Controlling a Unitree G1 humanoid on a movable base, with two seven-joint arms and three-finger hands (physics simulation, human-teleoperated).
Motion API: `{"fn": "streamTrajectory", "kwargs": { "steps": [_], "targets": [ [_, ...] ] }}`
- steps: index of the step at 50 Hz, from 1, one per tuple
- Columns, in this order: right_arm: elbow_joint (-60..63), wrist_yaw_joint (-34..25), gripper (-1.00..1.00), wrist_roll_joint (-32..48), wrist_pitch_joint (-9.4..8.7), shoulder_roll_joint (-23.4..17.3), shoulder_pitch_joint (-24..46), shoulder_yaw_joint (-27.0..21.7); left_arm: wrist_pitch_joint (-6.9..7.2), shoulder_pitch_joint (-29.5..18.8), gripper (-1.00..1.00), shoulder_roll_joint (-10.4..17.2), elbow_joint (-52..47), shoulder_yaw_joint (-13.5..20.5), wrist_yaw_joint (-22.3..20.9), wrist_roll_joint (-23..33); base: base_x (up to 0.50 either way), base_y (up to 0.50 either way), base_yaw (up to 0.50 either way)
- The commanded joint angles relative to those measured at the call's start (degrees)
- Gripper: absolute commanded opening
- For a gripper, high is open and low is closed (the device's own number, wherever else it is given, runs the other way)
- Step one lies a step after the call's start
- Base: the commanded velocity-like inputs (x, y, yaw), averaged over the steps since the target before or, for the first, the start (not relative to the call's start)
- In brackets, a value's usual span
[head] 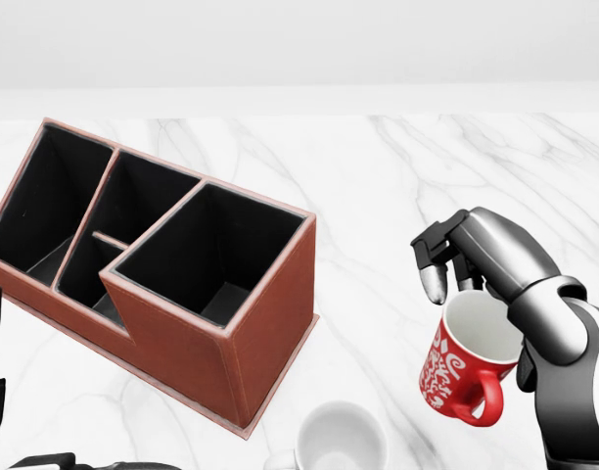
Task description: Pick up the red mug and place it to the right of the caddy.
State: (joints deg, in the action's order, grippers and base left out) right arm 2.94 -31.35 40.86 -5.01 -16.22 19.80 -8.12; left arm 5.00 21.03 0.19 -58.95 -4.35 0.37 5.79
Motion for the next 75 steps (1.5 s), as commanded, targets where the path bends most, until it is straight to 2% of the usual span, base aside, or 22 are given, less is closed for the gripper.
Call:
{"fn": "streamTrajectory", "kwargs": {
  "steps": [1, 37, 75],
  "targets": [
    [-7.7, 3.4, -1.00, 2.5, 0.01, 0.9, 4.0, 1.8, 0.00, -2.6, 1.00, 0.1, 6.6, 0.4, 0.7, -0.2, 0.00, 0.00, 0.00],
    [-16.1, 10.4, -1.00, 4.5, 0.01, 6.3, 8.1, 7.0, 0.00, -2.8, 1.00, 0.0, 6.5, 0.7, 0.5, -0.3, 0.00, 0.00, 0.00],
    [-31.4, 23.0, -1.00, 3.4, 0.01, 9.2, 14.9, 9.2, 0.00, -2.6, 1.00, 0.2, 6.9, 0.1, 0.7, -0.2, 0.00, 0.00, 0.00]
  ]
}}
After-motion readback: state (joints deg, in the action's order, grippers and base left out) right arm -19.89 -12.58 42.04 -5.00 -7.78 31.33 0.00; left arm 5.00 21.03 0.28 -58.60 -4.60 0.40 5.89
